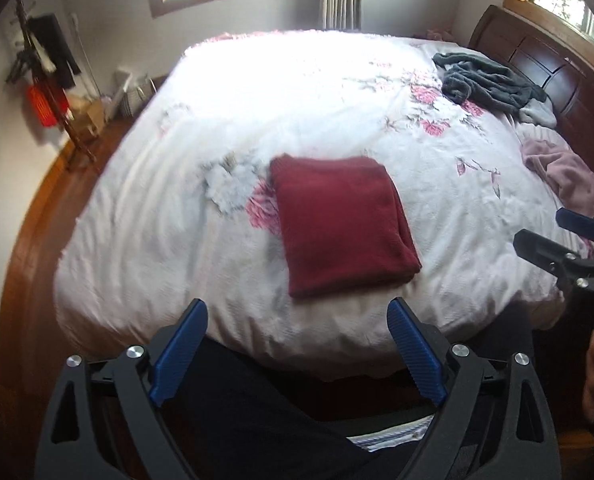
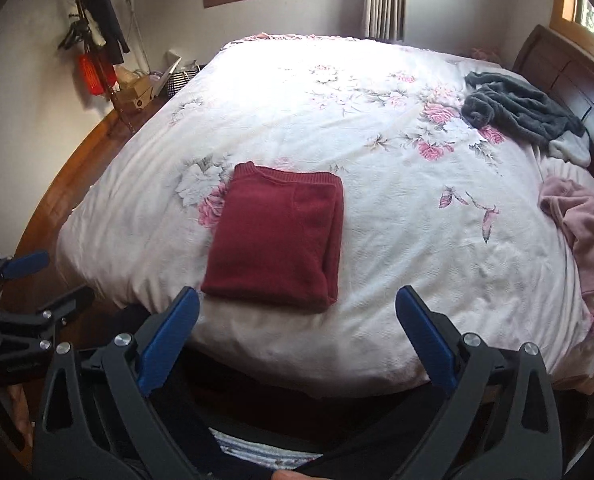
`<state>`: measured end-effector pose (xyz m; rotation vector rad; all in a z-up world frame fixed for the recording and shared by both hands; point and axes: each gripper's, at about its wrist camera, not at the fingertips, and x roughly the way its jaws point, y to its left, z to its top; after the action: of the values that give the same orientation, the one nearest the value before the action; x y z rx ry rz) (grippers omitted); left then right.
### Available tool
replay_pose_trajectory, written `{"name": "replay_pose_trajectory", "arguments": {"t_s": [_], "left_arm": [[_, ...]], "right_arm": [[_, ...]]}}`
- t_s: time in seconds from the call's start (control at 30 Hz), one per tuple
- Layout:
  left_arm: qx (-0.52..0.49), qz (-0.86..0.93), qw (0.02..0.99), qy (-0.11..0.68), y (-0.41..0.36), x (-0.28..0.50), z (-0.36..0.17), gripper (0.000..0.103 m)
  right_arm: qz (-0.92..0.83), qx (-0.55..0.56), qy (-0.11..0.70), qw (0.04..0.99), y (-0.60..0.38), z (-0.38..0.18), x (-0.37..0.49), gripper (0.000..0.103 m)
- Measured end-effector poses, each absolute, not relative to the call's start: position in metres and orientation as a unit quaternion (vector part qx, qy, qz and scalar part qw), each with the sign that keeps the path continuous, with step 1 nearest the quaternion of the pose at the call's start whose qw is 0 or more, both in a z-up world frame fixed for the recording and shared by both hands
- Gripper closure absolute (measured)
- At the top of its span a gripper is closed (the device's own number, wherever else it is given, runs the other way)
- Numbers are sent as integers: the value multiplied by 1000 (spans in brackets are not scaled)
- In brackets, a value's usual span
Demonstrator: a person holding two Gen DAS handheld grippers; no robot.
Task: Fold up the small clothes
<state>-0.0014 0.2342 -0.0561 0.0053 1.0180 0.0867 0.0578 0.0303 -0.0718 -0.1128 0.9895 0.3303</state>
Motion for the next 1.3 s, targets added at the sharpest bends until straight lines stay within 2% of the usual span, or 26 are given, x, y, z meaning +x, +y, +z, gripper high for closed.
{"name": "replay_pose_trajectory", "arguments": {"t_s": [0.1,0.27,0.43,1.3], "left_arm": [[-37,37,877,478,244,-8,-34,12],[-40,37,870,490,243,-14,-32,12],[-46,27,859,509,236,-14,-44,12],[-49,35,863,502,237,-13,-30,12]], "right_arm": [[136,-84,460,873,39,-50,50,5],[117,-84,455,879,39,-36,40,5],[113,-89,465,873,43,-41,36,5],[121,-97,455,877,53,-25,34,5]]}}
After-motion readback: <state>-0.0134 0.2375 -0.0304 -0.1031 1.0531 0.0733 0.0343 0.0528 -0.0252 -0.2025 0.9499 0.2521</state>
